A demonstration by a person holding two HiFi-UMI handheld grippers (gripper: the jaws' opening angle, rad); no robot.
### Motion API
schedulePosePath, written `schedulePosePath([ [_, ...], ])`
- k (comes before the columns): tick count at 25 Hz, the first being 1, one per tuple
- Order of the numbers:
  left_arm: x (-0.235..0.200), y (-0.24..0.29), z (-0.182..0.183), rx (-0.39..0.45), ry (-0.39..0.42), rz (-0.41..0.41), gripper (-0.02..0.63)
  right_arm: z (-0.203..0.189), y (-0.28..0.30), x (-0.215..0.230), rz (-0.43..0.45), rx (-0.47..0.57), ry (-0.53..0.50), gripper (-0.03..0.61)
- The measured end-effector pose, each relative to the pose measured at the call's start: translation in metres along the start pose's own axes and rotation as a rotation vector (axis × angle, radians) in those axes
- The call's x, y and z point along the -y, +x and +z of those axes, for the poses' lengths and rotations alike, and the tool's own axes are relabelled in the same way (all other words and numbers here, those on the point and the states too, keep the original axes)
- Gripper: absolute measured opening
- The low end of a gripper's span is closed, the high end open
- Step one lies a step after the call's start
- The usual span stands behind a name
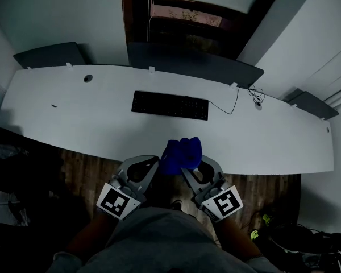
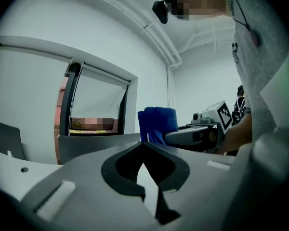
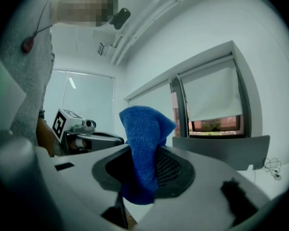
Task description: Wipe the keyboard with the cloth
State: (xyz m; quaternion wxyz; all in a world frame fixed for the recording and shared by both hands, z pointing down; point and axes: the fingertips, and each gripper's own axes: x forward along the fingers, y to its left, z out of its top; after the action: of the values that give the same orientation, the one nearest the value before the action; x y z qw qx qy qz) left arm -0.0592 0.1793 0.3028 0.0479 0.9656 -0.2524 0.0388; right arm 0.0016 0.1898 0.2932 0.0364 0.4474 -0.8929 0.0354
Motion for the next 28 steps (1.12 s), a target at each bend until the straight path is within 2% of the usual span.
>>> schedulePosePath([
  [3,-0.03,0.005,-0.003,-0.024,-0.026,-0.017,0.008,0.001,0.03,0.005,-0.014,0.015,0.033,0.121],
  [7,-0.064,0.009,-0.002,-0.027,-0.029,-0.05,0.008,0.0,0.062,0.014,-0.061,-0.023,0.02,0.121],
  [15,-0.105,0.024,-0.008,-0.033,-0.042,-0.078,0.008,-0.005,0.093,0.041,-0.138,-0.042,0.07,0.121],
  [23,-0.128,0.06,-0.011,-0.05,-0.039,-0.051,0.008,-0.006,0.118,0.079,-0.104,-0.052,0.092,0.121],
  [28,-0.133,0.081,-0.009,-0.052,-0.051,0.006,0.008,-0.014,0.123,0.102,-0.039,-0.093,0.042,0.121],
])
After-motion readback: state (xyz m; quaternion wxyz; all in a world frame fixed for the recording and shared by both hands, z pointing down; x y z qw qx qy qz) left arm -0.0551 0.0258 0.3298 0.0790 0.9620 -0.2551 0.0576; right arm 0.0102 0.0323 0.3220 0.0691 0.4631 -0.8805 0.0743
